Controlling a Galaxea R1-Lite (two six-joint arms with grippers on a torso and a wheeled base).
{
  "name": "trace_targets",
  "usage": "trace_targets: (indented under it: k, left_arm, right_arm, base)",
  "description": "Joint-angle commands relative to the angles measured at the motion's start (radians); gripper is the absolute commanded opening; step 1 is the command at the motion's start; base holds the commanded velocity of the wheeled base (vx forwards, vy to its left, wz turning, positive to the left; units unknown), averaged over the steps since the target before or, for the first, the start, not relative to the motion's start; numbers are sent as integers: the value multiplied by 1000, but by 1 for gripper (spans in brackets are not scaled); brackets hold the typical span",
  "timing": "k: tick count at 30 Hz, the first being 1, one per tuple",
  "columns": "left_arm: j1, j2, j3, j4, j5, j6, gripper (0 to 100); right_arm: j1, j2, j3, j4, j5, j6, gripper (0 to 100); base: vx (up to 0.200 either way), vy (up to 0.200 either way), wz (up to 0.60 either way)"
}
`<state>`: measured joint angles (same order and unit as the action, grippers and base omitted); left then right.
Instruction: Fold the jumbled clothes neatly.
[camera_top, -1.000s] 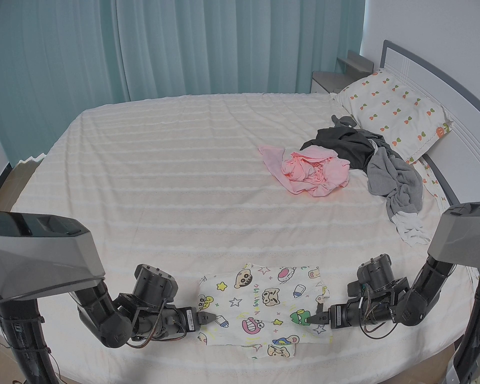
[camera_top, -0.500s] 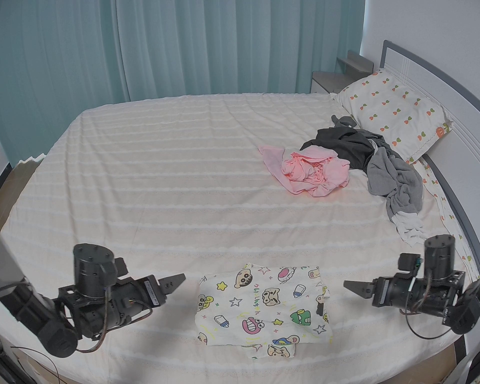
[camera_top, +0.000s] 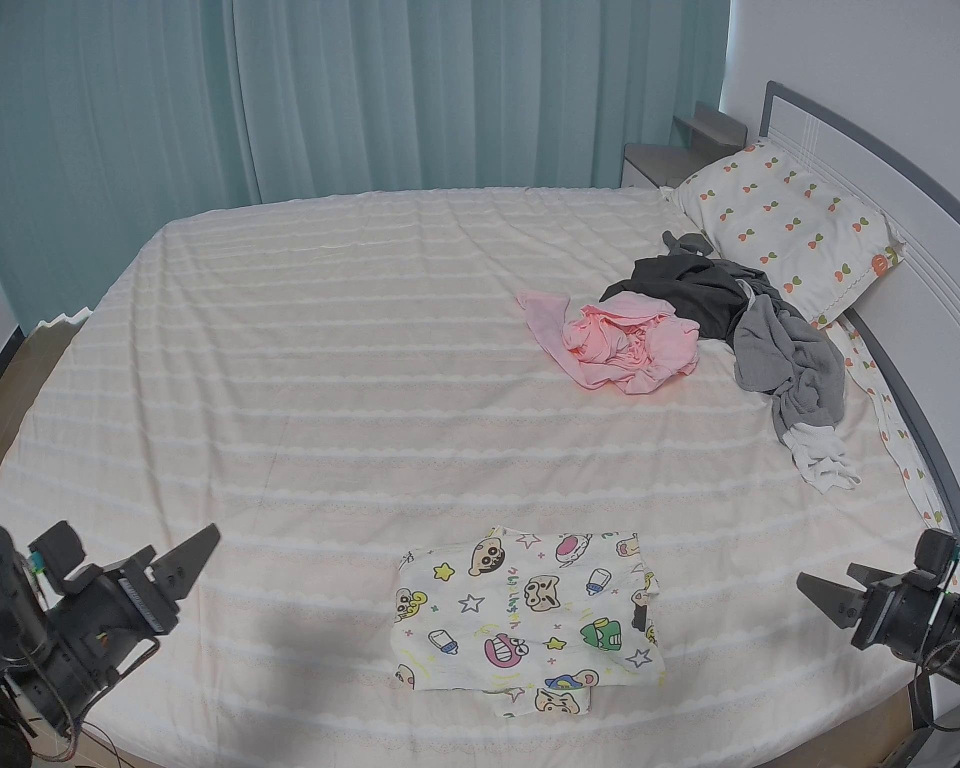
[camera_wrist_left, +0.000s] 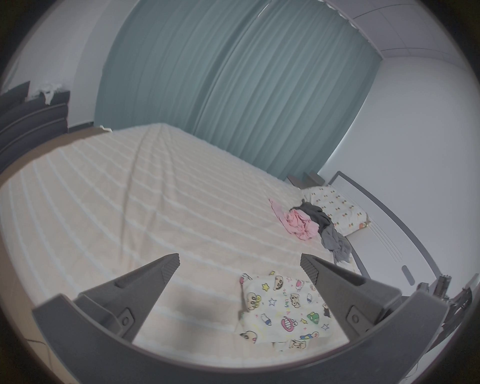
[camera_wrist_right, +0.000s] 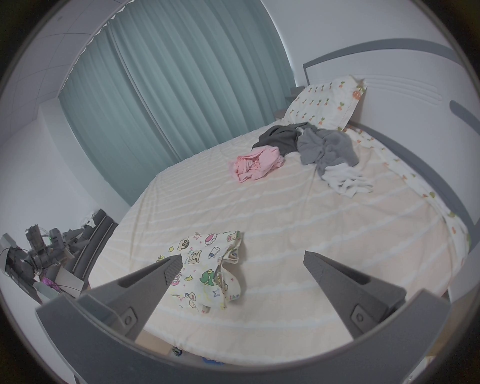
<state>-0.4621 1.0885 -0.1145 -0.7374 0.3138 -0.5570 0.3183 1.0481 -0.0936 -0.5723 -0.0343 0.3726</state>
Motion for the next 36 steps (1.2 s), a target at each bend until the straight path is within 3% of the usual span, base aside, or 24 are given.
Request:
trace_targets:
  k: [1, 4, 5, 11, 16, 20, 22, 26, 29, 33, 36]
  left_arm:
    - [240, -900, -163, 676, 194, 238, 100]
    - [254, -947, -220, 768, 188, 289, 100]
    - [273, -961, -220, 800, 186, 292, 100]
    - [313, -980, -134, 797, 197, 302, 100]
    - [336, -980, -31, 796, 281, 364, 100]
    - [381, -983, 53, 794, 292, 371, 100]
    - [476, -1035, 70, 796, 281, 396, 100]
    - [468, -1075, 70, 794, 274, 417, 100]
    - [464, -1082, 78, 785, 148, 445, 100]
    - [464, -1079, 104, 727, -231, 442, 100]
    - [464, -1079, 102, 733, -259, 457, 100]
  right_arm:
    - [-189, -729, -140, 635, -84, -127, 100]
    - [-242, -772, -133, 632, -53, -193, 100]
    - [-266, -836, -120, 635, -12, -262, 100]
    - [-318, -1048, -15, 641, 128, -419, 100]
    - [-320, -1047, 84, 582, 94, -420, 100]
    - [-321, -1047, 86, 588, 66, -402, 100]
    - [-321, -1047, 86, 588, 57, -379, 100]
    - [-321, -1047, 87, 585, 47, -379, 100]
    - [-321, -1047, 87, 585, 47, -382, 100]
    - [-320, -1047, 91, 575, 48, -374, 100]
    - [-320, -1047, 91, 577, 48, -371, 100]
  base:
    - [0, 0, 0]
    - [0, 0, 0]
    - [0, 0, 0]
    - [0, 0, 0]
    - [0, 0, 0]
    - [0, 0, 0]
    - [0, 0, 0]
    - [0, 0, 0]
    - [0, 0, 0]
    - [0, 0, 0]
    - [0, 0, 0]
